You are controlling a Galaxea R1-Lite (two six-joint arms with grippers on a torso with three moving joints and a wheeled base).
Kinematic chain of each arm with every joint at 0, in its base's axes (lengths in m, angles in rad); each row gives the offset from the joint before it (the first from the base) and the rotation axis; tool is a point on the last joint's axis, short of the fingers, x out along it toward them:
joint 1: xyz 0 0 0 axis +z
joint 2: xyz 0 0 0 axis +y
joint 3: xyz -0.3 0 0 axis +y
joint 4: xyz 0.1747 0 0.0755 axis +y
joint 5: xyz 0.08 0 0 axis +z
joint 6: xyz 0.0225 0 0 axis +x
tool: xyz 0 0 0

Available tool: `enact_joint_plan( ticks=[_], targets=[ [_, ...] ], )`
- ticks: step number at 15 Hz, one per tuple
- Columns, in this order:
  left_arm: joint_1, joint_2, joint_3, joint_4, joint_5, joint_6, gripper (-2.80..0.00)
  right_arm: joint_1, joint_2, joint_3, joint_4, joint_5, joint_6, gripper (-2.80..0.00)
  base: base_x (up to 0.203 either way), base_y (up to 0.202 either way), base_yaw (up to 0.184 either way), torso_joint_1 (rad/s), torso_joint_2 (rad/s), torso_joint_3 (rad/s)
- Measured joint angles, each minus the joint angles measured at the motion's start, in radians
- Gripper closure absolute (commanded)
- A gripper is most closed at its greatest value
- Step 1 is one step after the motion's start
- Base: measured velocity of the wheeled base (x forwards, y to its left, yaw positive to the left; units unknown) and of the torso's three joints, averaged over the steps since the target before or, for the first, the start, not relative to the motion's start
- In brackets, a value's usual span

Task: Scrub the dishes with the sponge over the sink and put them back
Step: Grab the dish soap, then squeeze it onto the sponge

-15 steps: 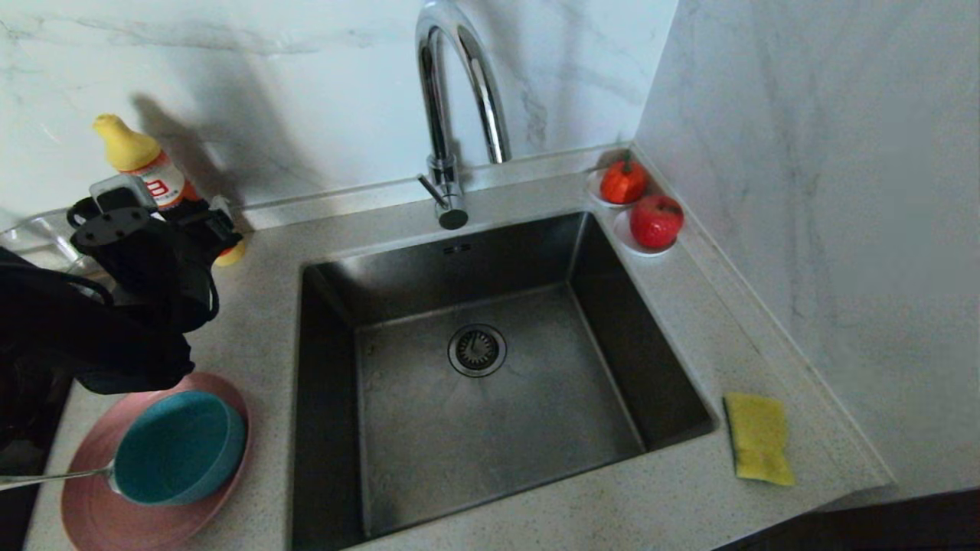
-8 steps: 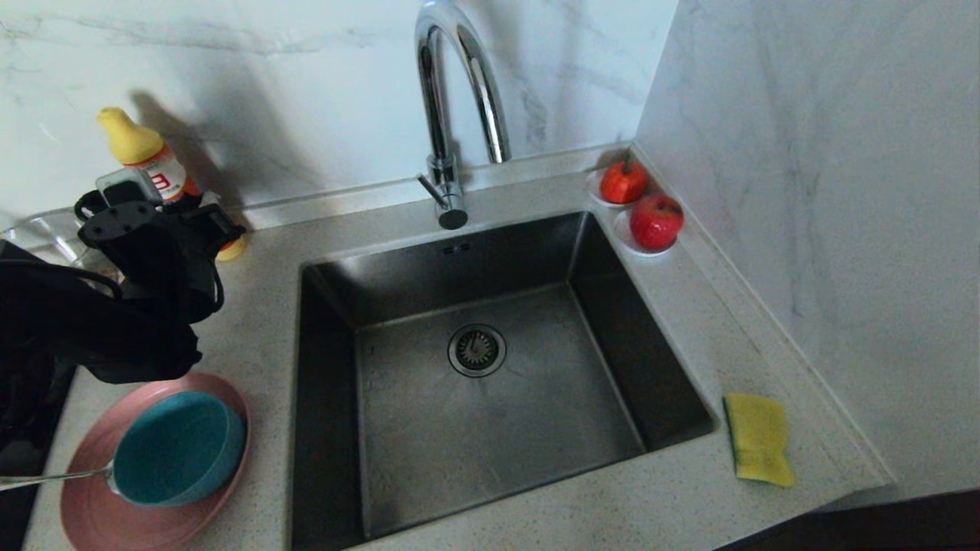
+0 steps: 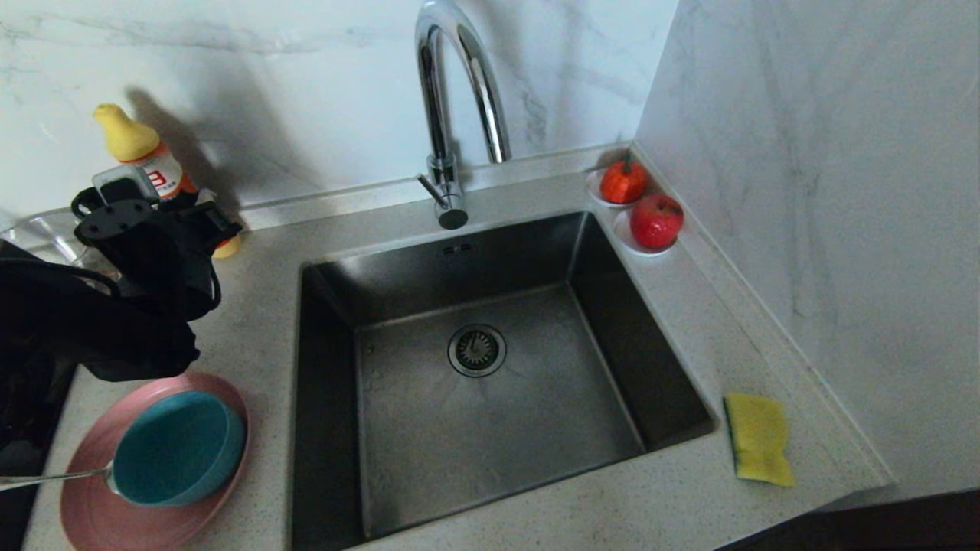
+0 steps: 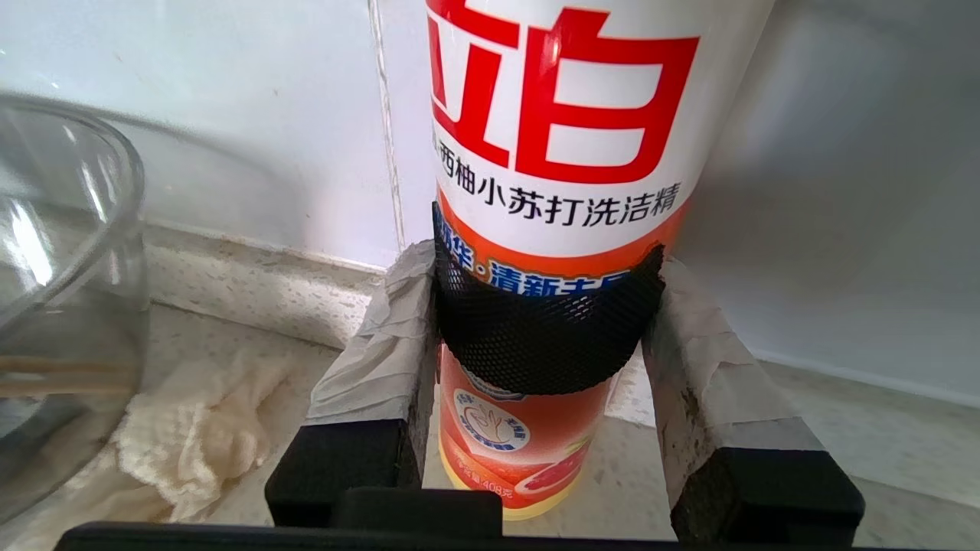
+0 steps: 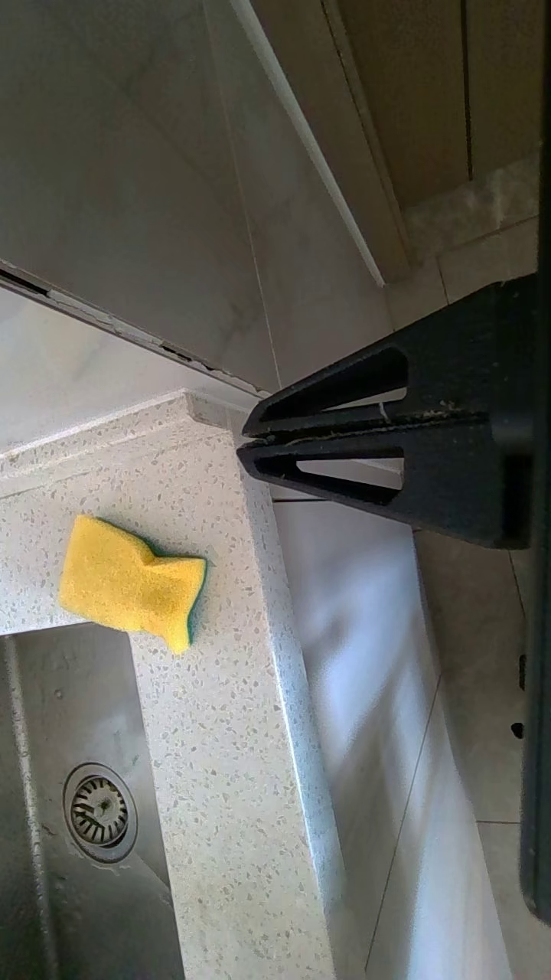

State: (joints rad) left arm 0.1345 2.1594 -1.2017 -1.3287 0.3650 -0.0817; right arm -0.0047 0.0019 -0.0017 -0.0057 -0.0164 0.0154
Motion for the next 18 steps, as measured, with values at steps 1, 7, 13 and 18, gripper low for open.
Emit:
enact_joint_plan(
  ticks=[1,7,13,18],
  targets=[
    [0.0,-0.019,0.016,0.002,0.0,0.0,0.0,0.0,0.0,0.0,0.0,0.0,0.0,0.0,0.0,0.0,0.0,0.0,0.0,0.0],
    [-0.001,-0.133,0.142,0.011,-0.009,0.0,0.0,0.0,0.0,0.0,0.0,0.0,0.0,0.0,0.0,0.0,0.0,0.0,0.0,0.0],
    [-0.026,-0.301,0.194,0.16,-0.062,0.0,0.0,0.0,0.0,0.0,0.0,0.0,0.0,0.0,0.0,0.0,0.0,0.0,0.0,0.0],
    [-0.133,-0.501,0.2,0.373,-0.088,0.02,0.0,0.0,0.0,0.0,0.0,0.0,0.0,0.0,0.0,0.0,0.0,0.0,0.0,0.0]
  ],
)
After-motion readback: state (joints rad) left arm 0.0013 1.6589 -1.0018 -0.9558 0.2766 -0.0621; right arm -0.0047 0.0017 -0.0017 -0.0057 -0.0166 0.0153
